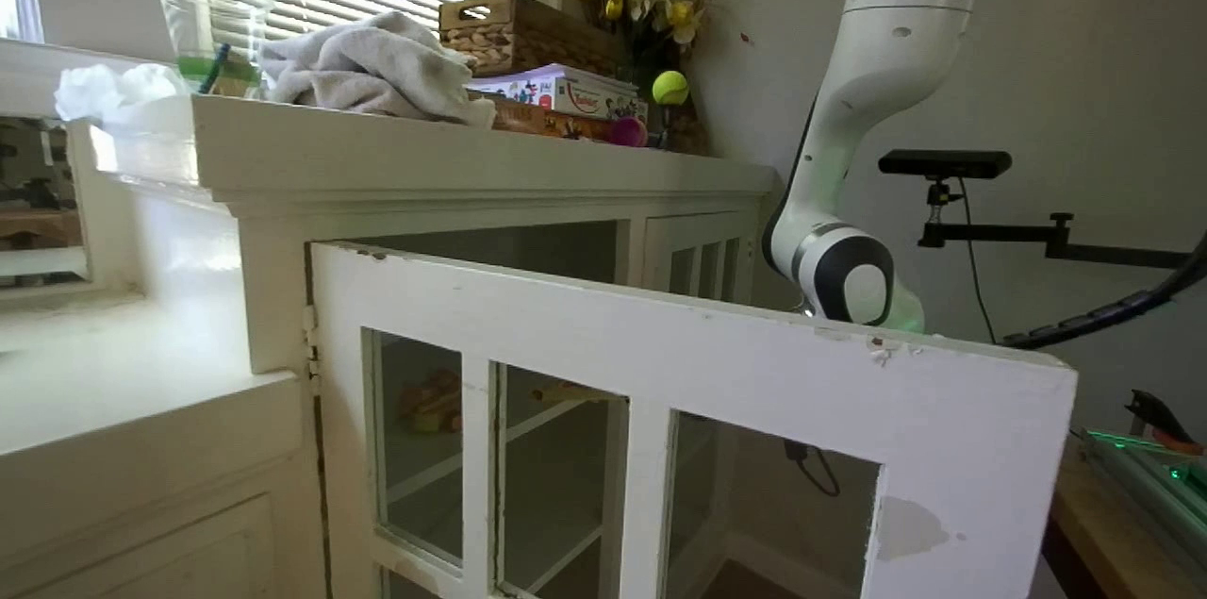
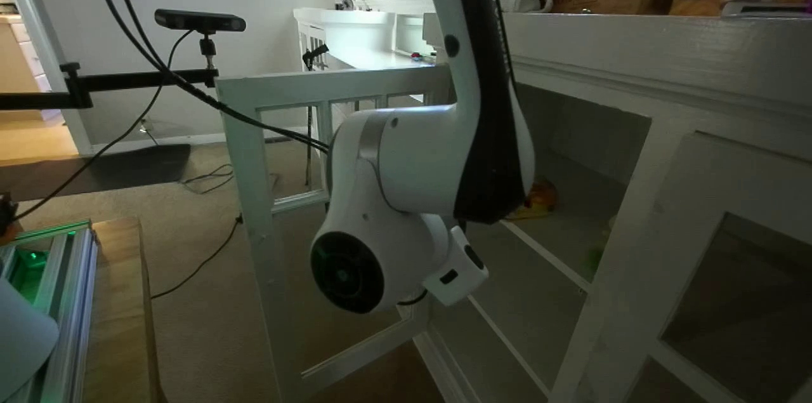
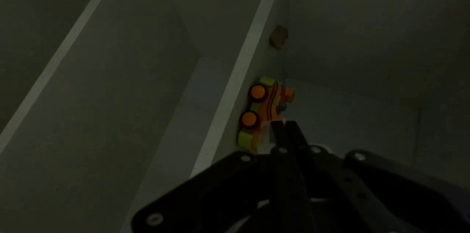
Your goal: Put the paper in the cabinet
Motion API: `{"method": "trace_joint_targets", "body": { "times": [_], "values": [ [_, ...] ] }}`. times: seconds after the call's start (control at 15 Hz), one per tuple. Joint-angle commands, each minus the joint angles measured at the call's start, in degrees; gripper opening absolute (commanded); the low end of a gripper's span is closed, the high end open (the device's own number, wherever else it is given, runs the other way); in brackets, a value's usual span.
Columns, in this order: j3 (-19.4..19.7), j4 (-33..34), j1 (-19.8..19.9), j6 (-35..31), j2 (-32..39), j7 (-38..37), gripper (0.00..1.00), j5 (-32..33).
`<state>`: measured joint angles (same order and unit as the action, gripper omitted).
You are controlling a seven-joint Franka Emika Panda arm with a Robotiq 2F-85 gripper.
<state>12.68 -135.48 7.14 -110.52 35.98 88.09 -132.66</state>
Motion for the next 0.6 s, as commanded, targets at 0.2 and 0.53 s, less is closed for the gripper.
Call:
{"method": "trace_joint_targets", "body": {
  "times": [0.2, 0.53],
  "values": [
    [-0.2, 12.6, -1.1, -1.7, 8.6, -3.1, 0.01, -3.4],
    [-0.2, 19.4, -1.4, -4.6, 12.8, -5.2, 0.01, -4.5]
  ]
}}
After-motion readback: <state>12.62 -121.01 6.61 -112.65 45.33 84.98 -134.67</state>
